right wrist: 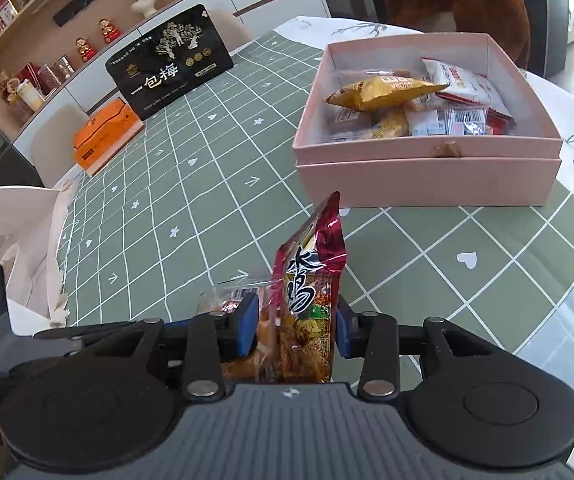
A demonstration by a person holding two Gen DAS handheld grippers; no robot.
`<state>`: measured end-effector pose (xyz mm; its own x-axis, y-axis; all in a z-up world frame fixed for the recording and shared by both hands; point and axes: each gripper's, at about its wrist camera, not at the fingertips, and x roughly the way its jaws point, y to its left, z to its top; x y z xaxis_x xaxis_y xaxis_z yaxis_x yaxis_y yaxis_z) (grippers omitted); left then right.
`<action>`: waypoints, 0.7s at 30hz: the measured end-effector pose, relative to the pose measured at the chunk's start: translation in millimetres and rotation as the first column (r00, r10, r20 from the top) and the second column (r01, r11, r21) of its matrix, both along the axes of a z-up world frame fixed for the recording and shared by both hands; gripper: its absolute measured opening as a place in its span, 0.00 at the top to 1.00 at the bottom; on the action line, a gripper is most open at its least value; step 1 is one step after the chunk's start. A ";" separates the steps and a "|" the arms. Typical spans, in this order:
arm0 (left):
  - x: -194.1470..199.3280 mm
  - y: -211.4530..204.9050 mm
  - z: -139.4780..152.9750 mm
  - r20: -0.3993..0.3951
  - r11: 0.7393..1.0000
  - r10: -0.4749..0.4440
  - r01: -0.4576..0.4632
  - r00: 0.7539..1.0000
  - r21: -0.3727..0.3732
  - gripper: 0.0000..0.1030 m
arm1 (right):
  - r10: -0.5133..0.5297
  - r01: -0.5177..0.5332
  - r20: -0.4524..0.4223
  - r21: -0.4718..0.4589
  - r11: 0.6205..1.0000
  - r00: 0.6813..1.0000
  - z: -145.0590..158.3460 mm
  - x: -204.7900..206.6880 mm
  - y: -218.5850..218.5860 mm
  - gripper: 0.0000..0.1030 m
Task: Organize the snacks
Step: 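Lift the red chicken packet with the right while the left holds the bread packet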
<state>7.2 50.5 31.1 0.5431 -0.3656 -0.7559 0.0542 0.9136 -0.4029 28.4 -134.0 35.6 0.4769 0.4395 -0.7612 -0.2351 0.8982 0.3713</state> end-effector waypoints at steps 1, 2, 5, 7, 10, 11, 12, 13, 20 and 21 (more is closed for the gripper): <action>0.3 -0.1 0.1 -0.001 1.000 0.001 -0.001 1.000 0.000 0.53 | 0.000 0.000 -0.001 0.003 1.000 1.000 -1.2 0.9 -0.4 0.65; 0.8 -0.3 0.2 -0.004 1.000 0.004 -0.004 1.000 0.000 0.53 | 0.000 0.000 0.001 0.004 1.000 1.000 -0.9 0.9 -1.4 0.74; 2.0 -4.2 1.0 -0.009 1.000 -0.004 0.005 1.000 0.024 0.53 | -0.012 0.012 0.005 0.013 1.000 1.000 2.7 -0.8 -10.6 0.84; 3.0 -13.0 1.6 -0.022 0.999 -0.043 0.044 0.999 0.028 0.53 | -0.032 0.032 0.015 0.028 0.999 0.999 5.4 -5.8 -21.3 0.84; 3.1 -35.7 1.3 -0.025 0.992 -0.124 0.125 0.992 0.036 0.53 | -0.049 0.049 0.009 0.041 0.998 0.999 5.4 -17.2 -39.5 0.84; 3.7 -43.5 0.7 -0.025 0.988 -0.147 0.148 0.989 0.033 0.53 | -0.062 0.061 0.003 0.043 0.997 0.998 5.0 -21.3 -46.8 0.85; 4.8 -50.8 0.0 -0.025 0.986 -0.165 0.166 0.986 0.027 0.53 | -0.076 0.076 -0.001 0.042 0.996 0.997 4.9 -26.6 -55.3 0.85; 6.2 -58.4 -0.6 -0.028 0.983 -0.182 0.183 0.983 0.020 0.53 | -0.090 0.090 -0.005 0.043 0.995 0.996 5.3 -31.6 -63.4 0.85; 9.0 -108.3 -4.0 -0.002 0.951 -0.307 0.306 0.952 0.043 0.53 | -0.126 0.126 0.022 -0.019 0.992 0.992 19.9 -62.4 -91.7 0.79; 9.2 -109.7 -4.4 -0.001 0.950 -0.309 0.309 0.951 0.041 0.53 | -0.117 0.119 0.037 -0.050 0.992 0.992 21.1 -63.8 -88.8 0.77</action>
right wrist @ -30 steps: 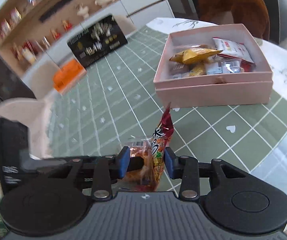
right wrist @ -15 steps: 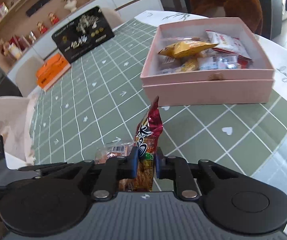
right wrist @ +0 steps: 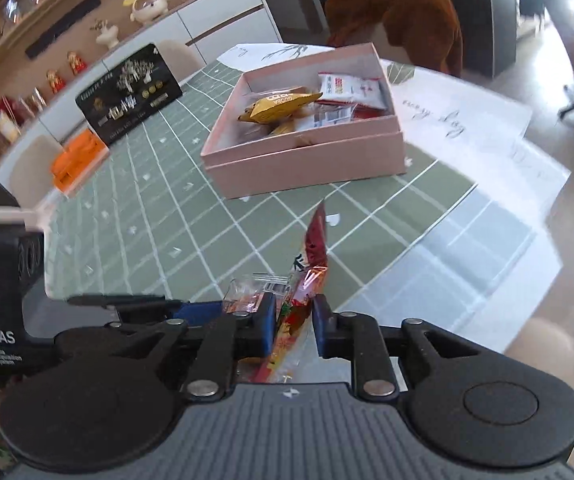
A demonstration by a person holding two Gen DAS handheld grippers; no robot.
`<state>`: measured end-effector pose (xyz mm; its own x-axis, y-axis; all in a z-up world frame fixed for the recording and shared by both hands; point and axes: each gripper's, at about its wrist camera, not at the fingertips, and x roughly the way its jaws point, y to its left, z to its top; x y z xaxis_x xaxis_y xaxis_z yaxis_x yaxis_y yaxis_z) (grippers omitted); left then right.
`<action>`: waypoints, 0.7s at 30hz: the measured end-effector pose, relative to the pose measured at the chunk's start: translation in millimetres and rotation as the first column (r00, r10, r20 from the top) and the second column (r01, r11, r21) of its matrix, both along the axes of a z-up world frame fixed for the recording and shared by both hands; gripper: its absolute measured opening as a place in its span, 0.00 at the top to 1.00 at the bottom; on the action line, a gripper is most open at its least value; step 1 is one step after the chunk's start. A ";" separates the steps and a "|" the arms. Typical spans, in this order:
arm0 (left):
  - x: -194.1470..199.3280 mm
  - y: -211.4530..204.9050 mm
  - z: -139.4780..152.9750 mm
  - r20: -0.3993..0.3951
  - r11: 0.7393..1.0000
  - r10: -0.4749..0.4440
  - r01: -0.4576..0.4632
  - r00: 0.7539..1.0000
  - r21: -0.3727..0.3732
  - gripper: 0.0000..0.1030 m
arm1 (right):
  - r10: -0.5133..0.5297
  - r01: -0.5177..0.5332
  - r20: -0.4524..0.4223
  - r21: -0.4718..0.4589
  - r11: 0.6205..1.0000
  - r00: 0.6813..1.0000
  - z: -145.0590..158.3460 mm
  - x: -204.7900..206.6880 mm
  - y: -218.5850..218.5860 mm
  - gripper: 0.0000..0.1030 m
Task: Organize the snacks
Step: 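Lift the red chicken packet with the right while the left holds the bread packet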
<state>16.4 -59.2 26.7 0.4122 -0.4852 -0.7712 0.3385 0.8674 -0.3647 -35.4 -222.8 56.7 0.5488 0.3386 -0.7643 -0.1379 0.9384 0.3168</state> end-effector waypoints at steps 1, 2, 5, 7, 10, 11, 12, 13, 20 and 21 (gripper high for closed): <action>-0.4 0.3 -0.5 0.000 1.000 -0.001 0.001 1.000 -0.002 0.53 | 0.009 -0.008 0.010 -0.035 0.999 1.000 0.2 0.2 3.9 0.77; -1.3 0.5 -0.7 0.000 1.000 -0.002 0.002 1.000 -0.005 0.53 | 0.010 -0.009 0.016 -0.064 0.998 1.000 -0.6 1.3 7.8 0.75; -3.1 3.6 -1.3 0.003 1.000 0.000 0.000 1.000 -0.015 0.53 | 0.004 -0.005 -0.006 -0.096 0.995 1.000 -8.2 9.6 15.9 0.71; -3.6 5.4 -1.6 0.006 1.000 0.003 -0.003 1.000 -0.019 0.53 | 0.001 -0.003 -0.025 -0.068 0.998 1.000 -13.9 17.7 16.9 0.66; -5.8 8.6 -1.4 0.010 1.000 0.005 -0.004 1.000 -0.019 0.53 | -0.012 0.011 -0.067 -0.014 1.000 0.998 -28.5 34.2 14.0 0.60; -6.8 9.5 -1.2 0.011 1.000 0.006 -0.006 1.000 -0.019 0.53 | -0.024 0.024 -0.093 0.007 1.000 0.995 -34.8 39.8 12.6 0.60; -8.8 12.6 -0.2 0.009 1.000 0.007 -0.006 1.000 -0.020 0.53 | -0.041 0.045 -0.119 0.031 0.999 0.992 -40.9 46.0 9.2 0.59; -9.4 13.4 0.0 0.008 1.000 0.007 -0.007 1.000 -0.017 0.53 | -0.058 0.065 -0.134 0.050 0.997 0.989 -45.7 50.2 5.7 0.55; -12.8 31.2 6.6 0.006 0.997 0.064 -0.064 0.998 0.031 0.53 | -0.087 0.082 -0.091 -0.061 0.995 0.992 -43.6 48.3 -0.4 0.67; -13.5 32.3 6.6 0.004 0.997 0.064 -0.064 0.998 0.031 0.52 | -0.064 0.057 -0.083 -0.082 0.995 0.994 -42.1 45.9 1.5 0.67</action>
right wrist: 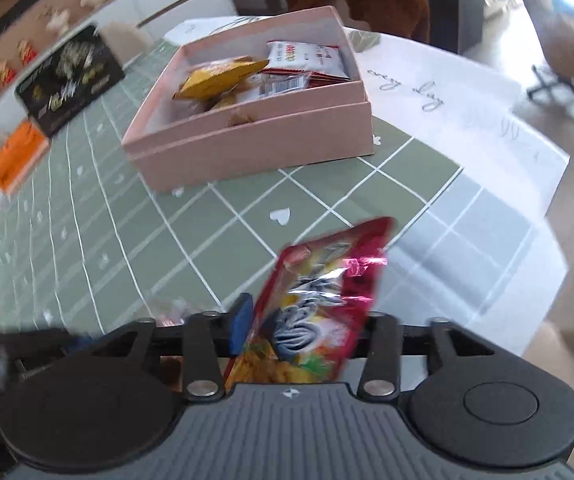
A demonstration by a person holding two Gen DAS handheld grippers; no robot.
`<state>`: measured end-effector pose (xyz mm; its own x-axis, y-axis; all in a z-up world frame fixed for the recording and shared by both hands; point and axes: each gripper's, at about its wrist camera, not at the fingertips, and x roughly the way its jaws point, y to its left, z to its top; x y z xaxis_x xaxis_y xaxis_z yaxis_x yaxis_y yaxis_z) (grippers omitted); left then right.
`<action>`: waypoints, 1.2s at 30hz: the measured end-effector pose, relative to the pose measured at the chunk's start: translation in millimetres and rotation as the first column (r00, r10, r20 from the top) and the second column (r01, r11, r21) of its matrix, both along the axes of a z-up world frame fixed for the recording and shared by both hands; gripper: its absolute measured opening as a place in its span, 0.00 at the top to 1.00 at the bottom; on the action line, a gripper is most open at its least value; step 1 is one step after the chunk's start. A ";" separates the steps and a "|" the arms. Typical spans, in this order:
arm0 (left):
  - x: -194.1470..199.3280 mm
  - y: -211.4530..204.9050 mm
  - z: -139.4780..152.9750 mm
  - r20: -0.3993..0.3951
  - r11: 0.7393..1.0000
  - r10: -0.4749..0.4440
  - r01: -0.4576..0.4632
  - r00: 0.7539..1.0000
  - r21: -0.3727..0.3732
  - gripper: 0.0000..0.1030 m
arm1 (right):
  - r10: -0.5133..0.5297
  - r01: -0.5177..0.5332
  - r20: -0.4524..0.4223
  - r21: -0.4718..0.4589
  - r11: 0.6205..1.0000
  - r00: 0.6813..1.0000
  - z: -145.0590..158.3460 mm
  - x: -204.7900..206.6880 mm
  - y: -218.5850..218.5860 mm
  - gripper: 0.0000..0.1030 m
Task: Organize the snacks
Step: 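Lift the red chicken packet with the right while the left holds the bread packet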
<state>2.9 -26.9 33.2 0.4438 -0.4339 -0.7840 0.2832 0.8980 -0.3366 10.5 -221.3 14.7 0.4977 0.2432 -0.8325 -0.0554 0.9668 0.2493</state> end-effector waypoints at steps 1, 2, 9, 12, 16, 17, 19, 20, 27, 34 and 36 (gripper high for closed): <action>0.1 -0.1 0.0 0.001 1.000 -0.004 0.004 1.000 0.002 0.52 | 0.025 -0.025 0.013 -0.017 1.000 1.000 1.9 -3.7 2.7 0.67; 0.4 -1.8 -0.4 0.004 1.000 -0.009 0.009 1.000 0.008 0.51 | 0.047 -0.047 0.024 -0.029 0.998 0.999 4.0 -6.4 4.2 0.68; -4.0 -23.6 -0.6 0.043 0.991 -0.091 0.086 0.995 0.106 0.44 | 0.071 -0.072 0.050 0.006 0.997 0.996 15.5 -11.4 5.5 0.77; -2.6 -24.7 0.2 0.031 0.991 -0.085 0.081 0.996 0.107 0.44 | 0.078 -0.078 0.063 0.004 0.997 0.995 21.8 -14.0 7.0 0.79; -1.4 -22.4 3.0 0.009 0.994 -0.064 0.063 0.998 0.093 0.48 | 0.077 -0.077 0.076 -0.006 0.997 0.994 26.7 -19.5 5.0 0.80; -2.3 -21.5 5.0 0.014 0.994 -0.060 0.059 0.998 0.088 0.50 | 0.074 -0.074 0.077 -0.003 0.997 0.994 28.1 -21.2 3.1 0.80; -3.5 -18.0 12.3 0.046 0.996 -0.039 0.035 0.998 0.082 0.67 | 0.066 -0.066 0.080 0.002 0.998 0.995 31.2 -24.3 -1.7 0.80; -2.5 -14.3 18.3 0.063 0.998 -0.025 0.021 0.998 0.059 0.73 | 0.063 -0.063 0.084 0.002 0.998 0.994 33.4 -26.2 -4.2 0.80; 34.6 7.7 95.5 0.273 0.999 0.052 -0.049 0.961 -0.019 0.84 | 0.037 -0.043 0.120 0.042 0.998 0.992 51.0 -34.2 -19.3 0.80; 31.3 -7.6 78.4 0.192 0.999 -0.004 -0.004 0.981 0.040 0.81 | 0.027 -0.034 0.119 0.059 0.998 0.993 46.8 -35.5 -21.2 0.80; 14.2 -23.3 56.6 0.159 0.992 -0.074 0.057 0.984 0.108 0.78 | 0.015 -0.019 0.089 0.050 0.999 0.996 34.6 -34.2 -21.5 0.80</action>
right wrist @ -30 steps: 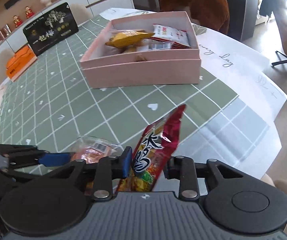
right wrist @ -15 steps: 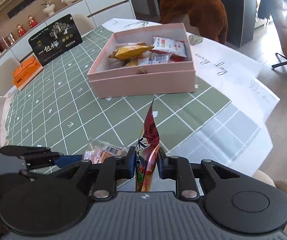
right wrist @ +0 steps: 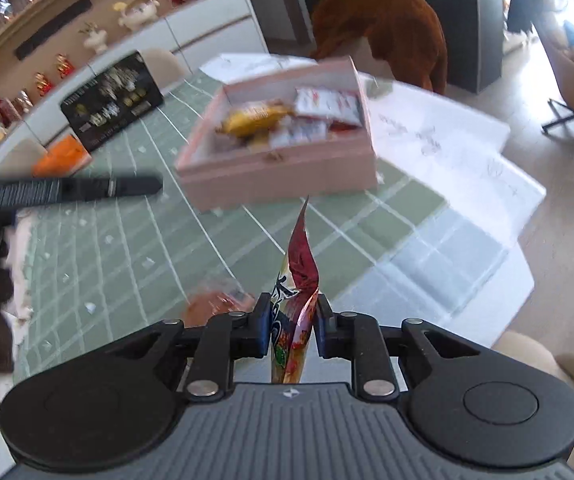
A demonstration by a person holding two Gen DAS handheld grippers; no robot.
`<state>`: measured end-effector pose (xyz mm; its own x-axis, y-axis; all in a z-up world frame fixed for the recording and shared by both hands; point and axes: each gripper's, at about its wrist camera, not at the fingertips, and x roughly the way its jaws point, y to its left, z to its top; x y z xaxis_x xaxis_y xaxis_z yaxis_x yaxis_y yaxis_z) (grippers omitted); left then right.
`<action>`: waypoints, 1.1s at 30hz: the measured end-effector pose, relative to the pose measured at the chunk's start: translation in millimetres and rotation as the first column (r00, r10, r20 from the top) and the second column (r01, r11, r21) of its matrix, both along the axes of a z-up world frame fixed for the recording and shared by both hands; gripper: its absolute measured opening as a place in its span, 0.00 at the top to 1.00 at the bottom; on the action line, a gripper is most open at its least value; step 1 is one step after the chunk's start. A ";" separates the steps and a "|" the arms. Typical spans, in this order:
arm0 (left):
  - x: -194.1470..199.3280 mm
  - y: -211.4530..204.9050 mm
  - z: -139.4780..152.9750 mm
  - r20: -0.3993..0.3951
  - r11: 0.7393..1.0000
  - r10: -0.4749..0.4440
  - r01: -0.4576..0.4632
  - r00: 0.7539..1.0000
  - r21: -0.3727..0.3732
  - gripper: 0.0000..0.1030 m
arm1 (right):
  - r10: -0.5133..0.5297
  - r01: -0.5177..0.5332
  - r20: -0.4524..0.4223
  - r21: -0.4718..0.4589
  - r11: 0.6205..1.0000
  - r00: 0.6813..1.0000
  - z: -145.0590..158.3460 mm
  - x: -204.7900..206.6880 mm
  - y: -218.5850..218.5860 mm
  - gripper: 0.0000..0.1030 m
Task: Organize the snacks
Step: 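Lift the red chicken packet with the right while the left holds the bread packet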
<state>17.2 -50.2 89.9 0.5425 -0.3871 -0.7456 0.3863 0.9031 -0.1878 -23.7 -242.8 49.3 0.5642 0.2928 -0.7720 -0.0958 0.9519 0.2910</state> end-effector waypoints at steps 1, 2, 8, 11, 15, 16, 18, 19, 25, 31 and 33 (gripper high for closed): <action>-8.0 -8.3 -9.2 -0.010 0.999 -0.026 0.026 1.000 0.037 0.76 | -0.011 0.010 -0.018 -0.009 1.000 1.000 -6.3 1.0 -0.7 0.80; -15.5 -16.0 -17.8 -0.019 0.996 -0.051 0.053 0.998 0.071 0.76 | -0.019 0.018 -0.032 -0.015 1.000 0.999 -11.9 1.6 -2.0 0.80; -33.2 -44.4 -39.0 -0.031 0.973 -0.115 0.119 0.993 0.198 0.75 | -0.051 0.050 -0.060 -0.022 0.999 0.997 -23.2 1.0 -14.1 0.76; -33.3 -49.5 -39.4 -0.042 0.968 -0.140 0.146 0.989 0.206 0.75 | -0.054 0.052 -0.058 -0.032 0.998 0.997 -24.1 -1.3 -14.5 0.74; -27.9 -52.9 -42.4 -0.089 0.971 -0.176 0.188 0.980 0.146 0.74 | -0.060 0.058 -0.064 -0.031 0.998 0.996 -25.3 -2.5 -15.3 0.73; -26.0 -51.2 -46.3 -0.132 0.975 -0.179 0.194 0.975 0.107 0.73 | -0.063 0.061 -0.066 -0.030 0.998 0.996 -25.4 -2.5 -15.5 0.73; -29.6 -46.8 -46.3 -0.116 0.983 -0.160 0.169 0.980 0.077 0.73 | -0.066 0.064 -0.069 -0.033 0.997 0.995 -25.6 -1.8 -15.7 0.73; -34.7 -41.9 -40.2 -0.052 0.988 -0.127 0.131 0.991 0.077 0.73 | -0.068 0.066 -0.070 -0.037 0.997 0.995 -25.6 -2.1 -15.6 0.73; -25.6 -13.5 -31.7 0.012 0.993 0.030 -0.031 0.999 0.115 0.73 | -0.078 0.074 -0.072 -0.053 0.996 0.994 -27.0 -5.1 -16.4 0.70; -33.9 -44.0 -47.0 0.023 0.960 -0.149 0.139 0.989 0.243 0.33 | -0.079 0.075 -0.062 -0.066 0.995 0.995 -26.9 -8.4 -13.4 0.70; -35.3 -52.9 -51.7 0.009 0.946 -0.202 0.193 0.979 0.262 0.17 | -0.081 0.077 -0.065 -0.063 0.995 0.995 -27.7 -9.6 -13.9 0.69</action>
